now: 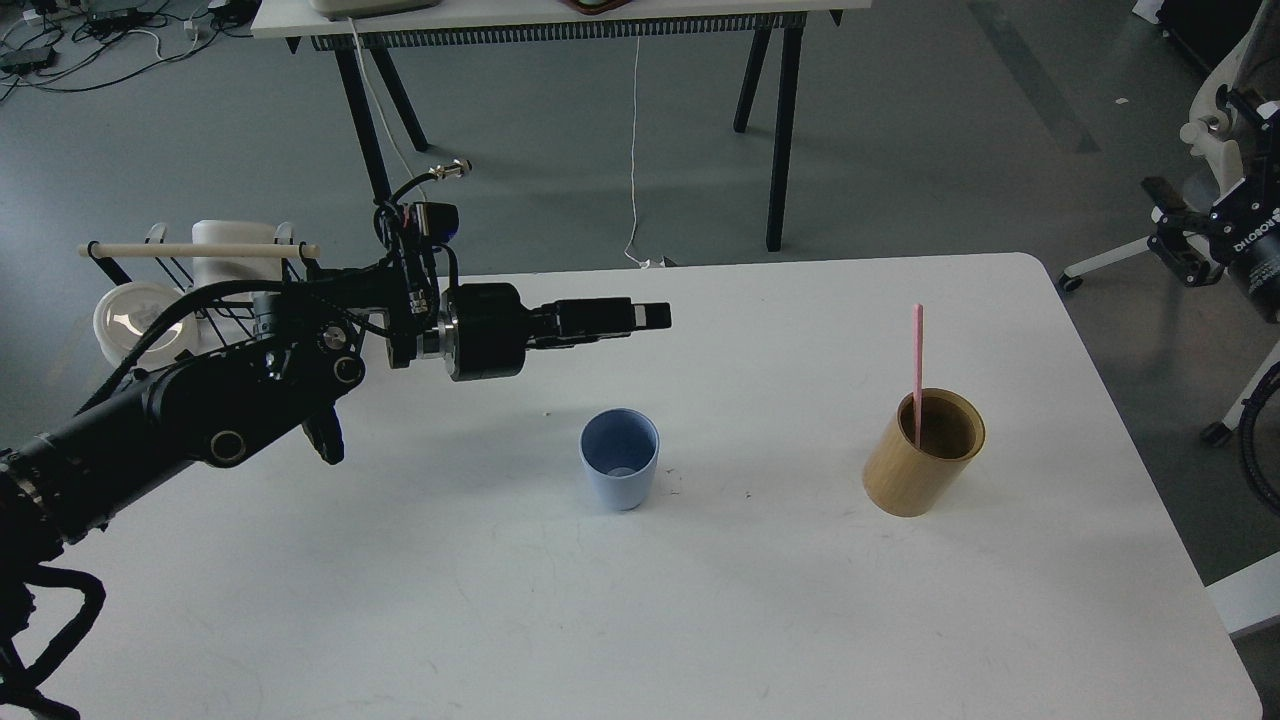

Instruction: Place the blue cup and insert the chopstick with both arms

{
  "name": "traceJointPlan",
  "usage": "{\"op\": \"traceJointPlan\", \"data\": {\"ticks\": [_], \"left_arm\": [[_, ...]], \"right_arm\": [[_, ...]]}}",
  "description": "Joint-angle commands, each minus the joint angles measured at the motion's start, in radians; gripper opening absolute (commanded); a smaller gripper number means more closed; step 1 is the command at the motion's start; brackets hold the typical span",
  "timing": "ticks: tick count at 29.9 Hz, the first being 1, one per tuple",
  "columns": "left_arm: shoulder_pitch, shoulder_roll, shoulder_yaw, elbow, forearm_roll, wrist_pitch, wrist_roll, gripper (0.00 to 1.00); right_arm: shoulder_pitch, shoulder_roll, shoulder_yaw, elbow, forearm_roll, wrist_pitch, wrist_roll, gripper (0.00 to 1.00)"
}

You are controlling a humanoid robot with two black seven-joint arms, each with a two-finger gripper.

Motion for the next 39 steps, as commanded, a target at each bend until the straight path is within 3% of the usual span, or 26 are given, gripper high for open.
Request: {"op": "traceJointPlan", "data": {"ticks": [1, 6, 10, 14, 17, 20, 29, 34, 39], "left_arm": [[0.026, 0.054, -0.069, -0.025, -0.266, 0.000, 0.000, 0.88], [0.097, 0.077, -0.246, -0.034, -0.443, 0.000, 0.000, 0.89], [0.140, 0.079, -0.380, -0.024, -0.509, 0.000, 0.000, 0.89], [0.141, 0.114, -0.400, -0.005, -0.573, 0.000, 0.000, 0.89], [0.148, 0.146, -0.400, -0.007, -0.625, 0.000, 0.000, 0.89], [0.163, 0.168, -0.400, -0.007, -0.653, 0.000, 0.000, 0.89], [0.206, 0.168, -0.403, -0.013, -0.655, 0.000, 0.000, 0.89], [0.224, 0.169, -0.405, -0.013, -0.656, 0.000, 0.000, 0.89], [0.230, 0.171, -0.406, -0.005, -0.656, 0.000, 0.000, 0.89]], "right_arm": [[-0.003, -0.110, -0.004, 0.141, -0.150, 0.000, 0.000, 0.98], [-0.009, -0.288, -0.008, 0.371, -0.421, 0.000, 0.000, 0.98], [-0.029, -0.362, -0.031, 0.524, -0.720, 0.000, 0.000, 0.98], [-0.051, -0.373, -0.132, 0.592, -0.991, -0.238, 0.000, 0.98], [-0.052, -0.358, -0.218, 0.586, -1.146, -0.419, 0.000, 0.98], [-0.052, -0.328, -0.253, 0.577, -1.184, -0.519, 0.000, 0.98], [-0.048, -0.077, -0.278, 0.381, -1.229, -0.568, 0.000, 0.97], [-0.043, -0.012, -0.281, 0.350, -1.232, -0.572, 0.000, 0.95], [-0.043, 0.018, -0.295, 0.350, -1.262, -0.572, 0.000, 0.81]]}}
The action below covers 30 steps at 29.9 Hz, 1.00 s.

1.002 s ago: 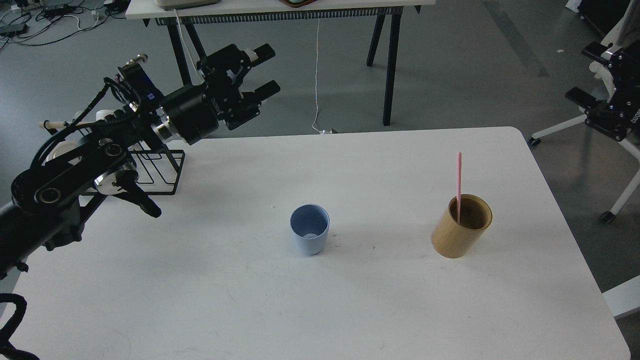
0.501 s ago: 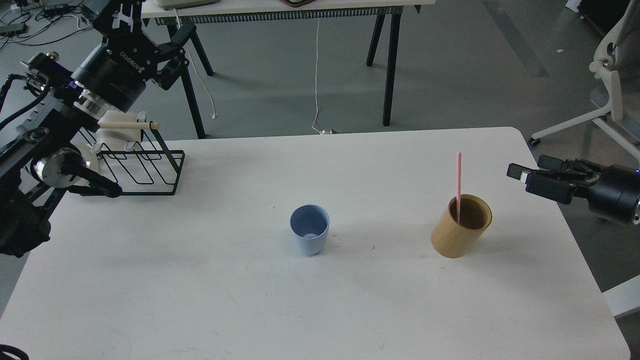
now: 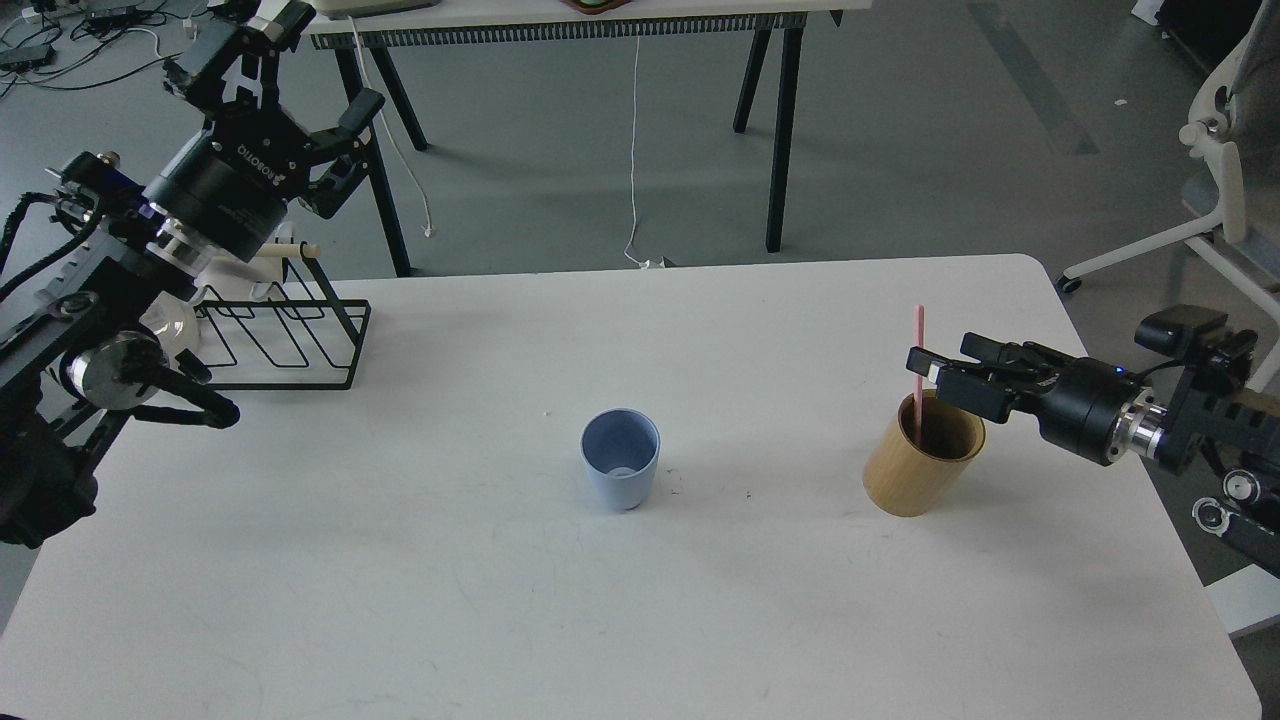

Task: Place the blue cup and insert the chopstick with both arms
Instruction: 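Grasp the pink stick in the tan cup with the right gripper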

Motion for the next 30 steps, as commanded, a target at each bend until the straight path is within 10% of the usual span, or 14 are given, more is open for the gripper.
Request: {"op": "traceJointPlan", "data": {"ticks": [1, 12, 30], "left_arm": [[0.003, 0.001, 0.000, 0.005, 0.000, 0.000, 0.000, 0.89], [0.006, -0.002, 0.000, 0.008, 0.000, 0.000, 0.000, 0.89], [0.040, -0.005, 0.000, 0.011, -0.003, 0.000, 0.000, 0.89]], "right_arm": [[0.002, 0.017, -0.025, 0.000, -0.042, 0.000, 0.000, 0.76], [0.002, 0.022, -0.039, -0.002, -0.053, -0.002, 0.000, 0.46], [0.019, 0.063, -0.040, -0.051, -0.057, -0.002, 0.000, 0.31]]}}
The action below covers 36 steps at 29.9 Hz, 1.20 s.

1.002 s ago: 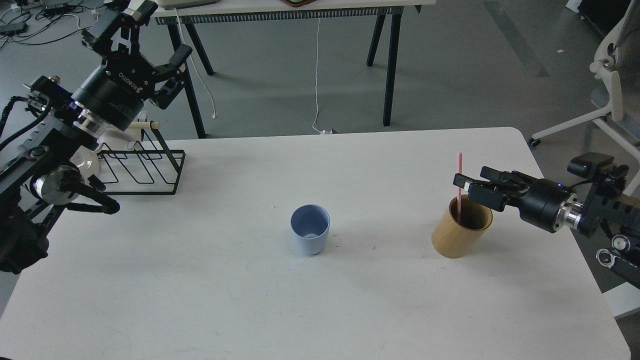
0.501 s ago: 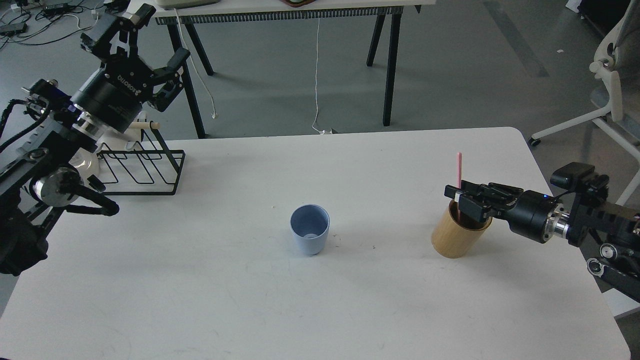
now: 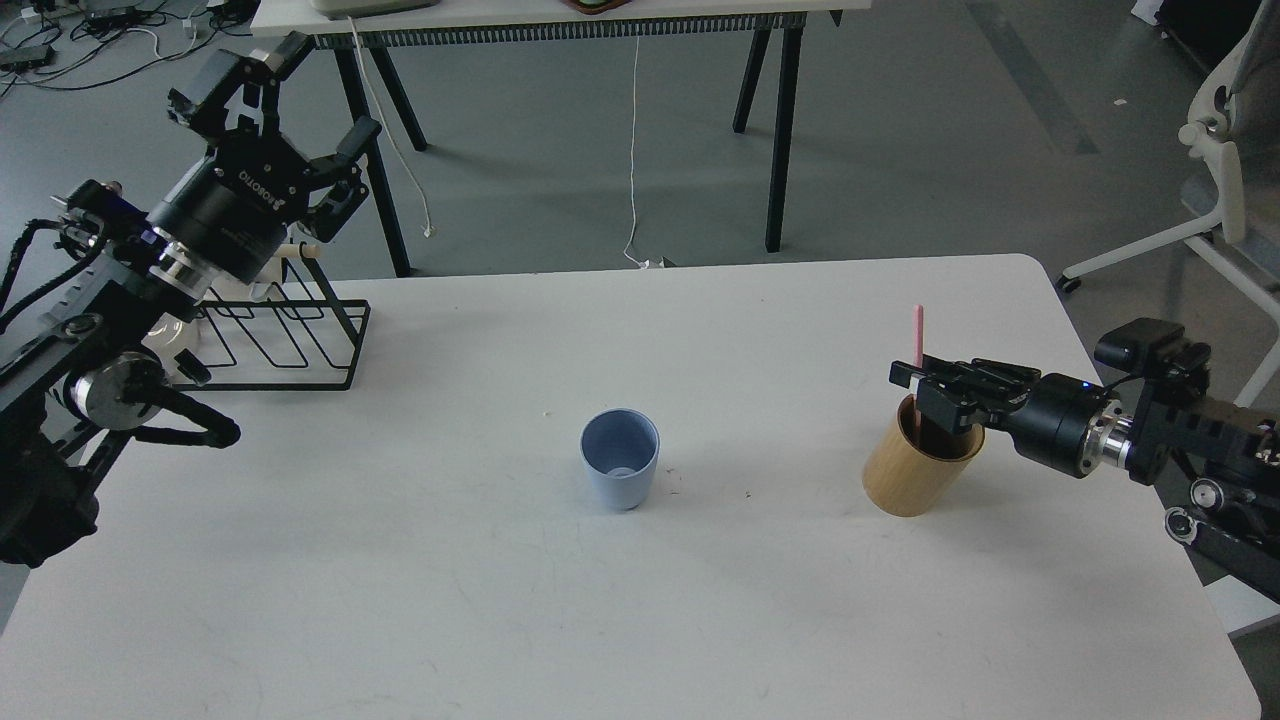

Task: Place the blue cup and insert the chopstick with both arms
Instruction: 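Grasp the pink stick in the tan cup with the right gripper, then pull the pink stick up out of the tan cup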

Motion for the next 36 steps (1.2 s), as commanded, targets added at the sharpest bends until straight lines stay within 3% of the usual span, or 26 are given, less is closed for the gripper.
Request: {"op": "traceJointPlan", "data": {"ticks": [1, 22, 36], "left_arm": [[0.002, 0.000, 0.000, 0.005, 0.000, 0.000, 0.000, 0.89], [0.003, 0.000, -0.001, 0.021, 0.000, 0.000, 0.000, 0.89], [0.004, 0.000, -0.001, 0.035, 0.000, 0.000, 0.000, 0.89]], "right_arm": [[0.000, 0.005, 0.000, -0.002, 0.000, 0.000, 0.000, 0.30], [0.004, -0.007, 0.014, 0.010, 0.000, -0.001, 0.000, 0.10], [0.046, -0.097, 0.069, 0.104, 0.005, -0.008, 0.000, 0.07]]}}
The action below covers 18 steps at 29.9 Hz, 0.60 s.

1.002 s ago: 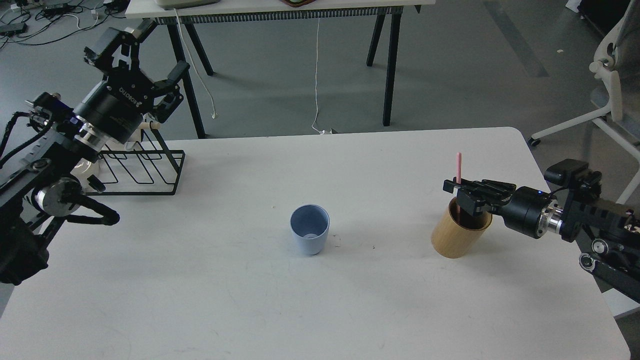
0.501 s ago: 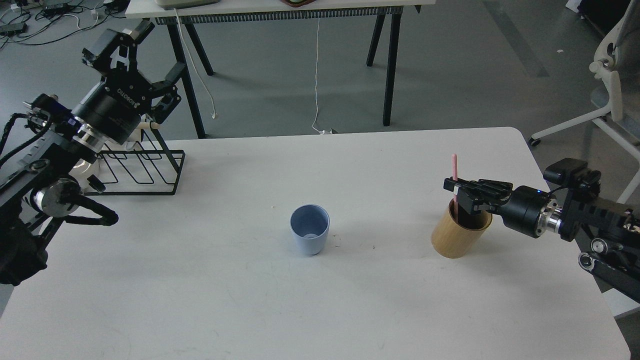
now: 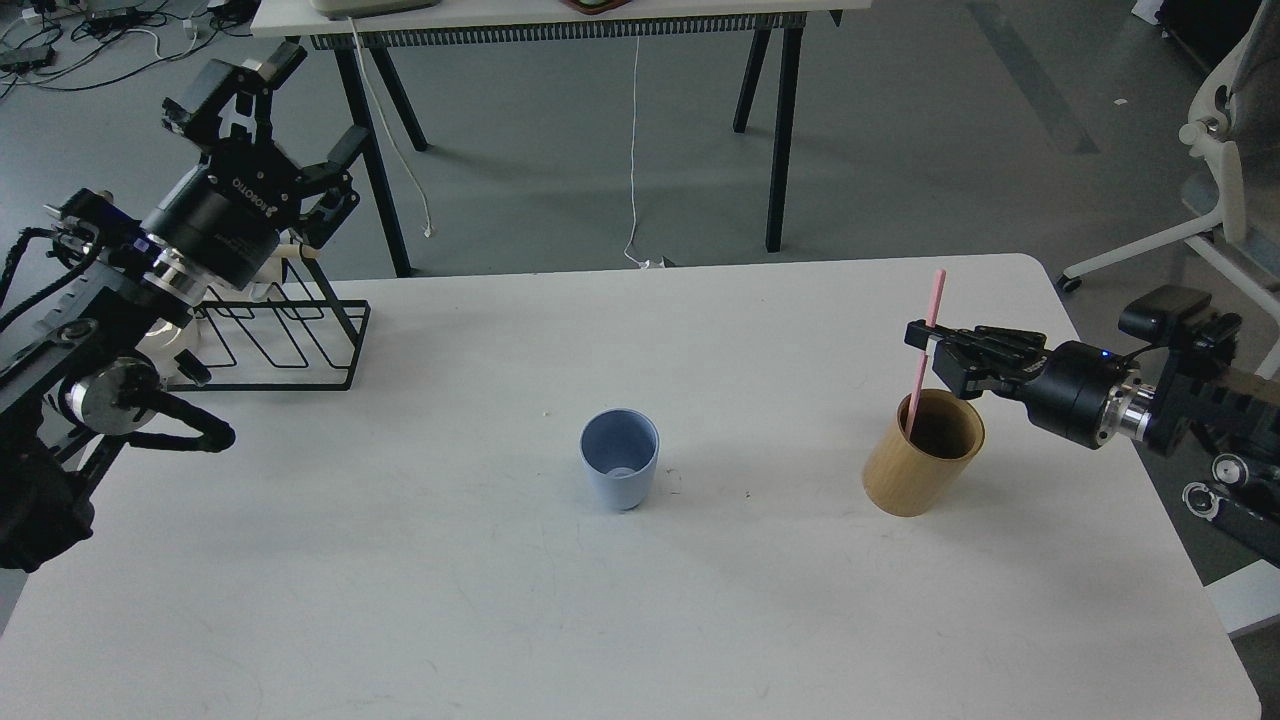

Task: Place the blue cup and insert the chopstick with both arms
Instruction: 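Pull the pink stick up out of the tan cup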

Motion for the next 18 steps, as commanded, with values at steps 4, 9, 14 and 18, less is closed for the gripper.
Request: {"op": "traceJointPlan", "data": {"ticks": [4, 9, 14, 18], "left_arm": [[0.000, -0.002, 0.000, 0.003, 0.000, 0.000, 0.000, 0.89], [0.000, -0.002, 0.000, 0.008, 0.000, 0.000, 0.000, 0.89], [0.010, -0.002, 0.000, 0.052, 0.000, 0.000, 0.000, 0.89], [0.022, -0.002, 0.000, 0.135, -0.001, 0.000, 0.000, 0.90]], "right_arm": [[0.067, -0.070, 0.019, 0.081, 0.009, 0.004, 0.000, 0.07], [0.162, -0.107, 0.019, 0.146, 0.015, 0.012, 0.000, 0.07], [0.285, -0.101, 0.010, 0.181, 0.017, 0.023, 0.000, 0.06], [0.409, -0.002, -0.037, 0.177, 0.008, 0.085, 0.000, 0.06]]}}
